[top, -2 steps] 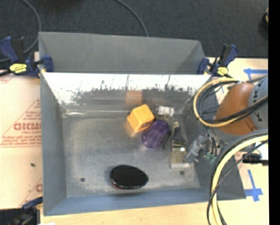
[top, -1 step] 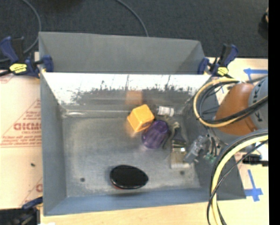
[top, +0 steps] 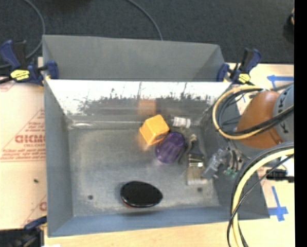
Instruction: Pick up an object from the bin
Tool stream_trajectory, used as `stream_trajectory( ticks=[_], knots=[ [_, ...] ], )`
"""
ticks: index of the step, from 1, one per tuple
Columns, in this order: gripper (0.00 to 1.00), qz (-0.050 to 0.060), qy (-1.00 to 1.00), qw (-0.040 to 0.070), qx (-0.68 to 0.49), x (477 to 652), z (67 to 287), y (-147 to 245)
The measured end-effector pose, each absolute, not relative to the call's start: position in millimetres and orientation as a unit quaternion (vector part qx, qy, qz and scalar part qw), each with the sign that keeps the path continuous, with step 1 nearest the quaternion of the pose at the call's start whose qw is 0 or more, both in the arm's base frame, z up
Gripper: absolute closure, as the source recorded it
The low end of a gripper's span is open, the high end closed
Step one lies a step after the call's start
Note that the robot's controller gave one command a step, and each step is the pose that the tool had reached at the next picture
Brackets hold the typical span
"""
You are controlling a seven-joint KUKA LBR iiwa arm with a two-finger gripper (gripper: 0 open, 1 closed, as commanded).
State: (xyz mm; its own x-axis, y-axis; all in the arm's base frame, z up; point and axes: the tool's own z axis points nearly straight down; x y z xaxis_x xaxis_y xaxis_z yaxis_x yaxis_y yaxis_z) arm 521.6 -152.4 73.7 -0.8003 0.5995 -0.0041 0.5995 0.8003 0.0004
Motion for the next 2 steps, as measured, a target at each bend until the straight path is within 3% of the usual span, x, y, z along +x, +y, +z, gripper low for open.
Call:
stream_trajectory(
  ticks=[2],
  knots=[
    [1.00,-0.001,0.950,0.003,0.314,521.8,108,-153]
  ],
)
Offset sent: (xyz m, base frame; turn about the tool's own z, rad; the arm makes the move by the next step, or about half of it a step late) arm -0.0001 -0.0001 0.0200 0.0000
